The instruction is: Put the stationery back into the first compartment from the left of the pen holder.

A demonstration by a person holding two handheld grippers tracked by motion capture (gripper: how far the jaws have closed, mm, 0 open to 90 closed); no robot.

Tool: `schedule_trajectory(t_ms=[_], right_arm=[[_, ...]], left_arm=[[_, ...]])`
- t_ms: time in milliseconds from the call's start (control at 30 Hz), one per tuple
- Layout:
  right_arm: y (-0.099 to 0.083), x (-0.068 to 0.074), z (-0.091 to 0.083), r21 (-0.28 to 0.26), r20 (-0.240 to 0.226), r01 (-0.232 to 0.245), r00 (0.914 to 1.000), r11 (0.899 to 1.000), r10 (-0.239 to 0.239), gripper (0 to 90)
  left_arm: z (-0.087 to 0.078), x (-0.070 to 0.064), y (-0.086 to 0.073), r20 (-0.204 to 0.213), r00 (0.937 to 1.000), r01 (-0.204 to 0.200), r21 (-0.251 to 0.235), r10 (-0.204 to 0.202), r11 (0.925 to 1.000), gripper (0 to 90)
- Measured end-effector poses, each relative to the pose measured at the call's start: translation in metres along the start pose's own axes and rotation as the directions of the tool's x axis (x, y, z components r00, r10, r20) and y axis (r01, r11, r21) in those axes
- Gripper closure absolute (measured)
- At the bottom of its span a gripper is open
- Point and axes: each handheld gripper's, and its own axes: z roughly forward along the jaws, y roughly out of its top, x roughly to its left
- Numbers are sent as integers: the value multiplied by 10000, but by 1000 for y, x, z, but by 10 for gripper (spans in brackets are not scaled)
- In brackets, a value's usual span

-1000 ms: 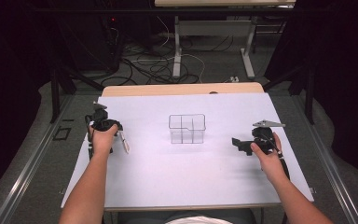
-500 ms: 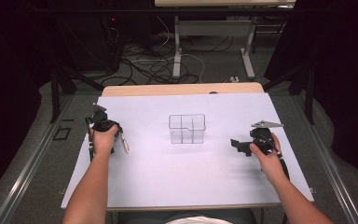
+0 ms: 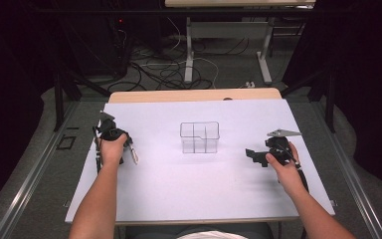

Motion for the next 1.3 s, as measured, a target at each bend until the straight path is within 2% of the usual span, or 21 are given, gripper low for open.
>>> schedule_trajectory(t_ms=[233,400,600,700,967,1033,1200,1300], right_arm=[[-1,-1,0,42,-17,2,10000,10000,-2,69],[0,-1,0,39,-31,6,10000,10000,-6,71],[0,-1,0,58,-28,11,10000,10000,-11,72],[0,-1,-1,65,-46,-11,10000,10000,11,72],[0,-1,0,56,-40,-2,10000,10000,2,73],[0,-1,0,46,-33,-22,10000,10000,22,73],[0,-1,-1,64,-37,-7,10000,10000,7,75],[0,-1,-1,38,-24,17,10000,10000,-17,75]], left_arm=[[-1,4,0,207,9991,378,-14,-378,9993,799],[-3,5,0,183,9992,369,-51,-368,9993,800],[-7,4,0,361,9990,265,-120,-261,9996,800],[-8,2,0,439,9985,339,-287,-326,9990,800],[-18,0,-1,745,9972,143,-562,-101,9983,801],[-20,-1,-1,946,9955,102,-604,-45,9981,801],[-23,-5,-4,1114,9936,-87,-772,173,9970,801],[-25,-6,-5,1394,9896,-250,-725,350,9971,801]])
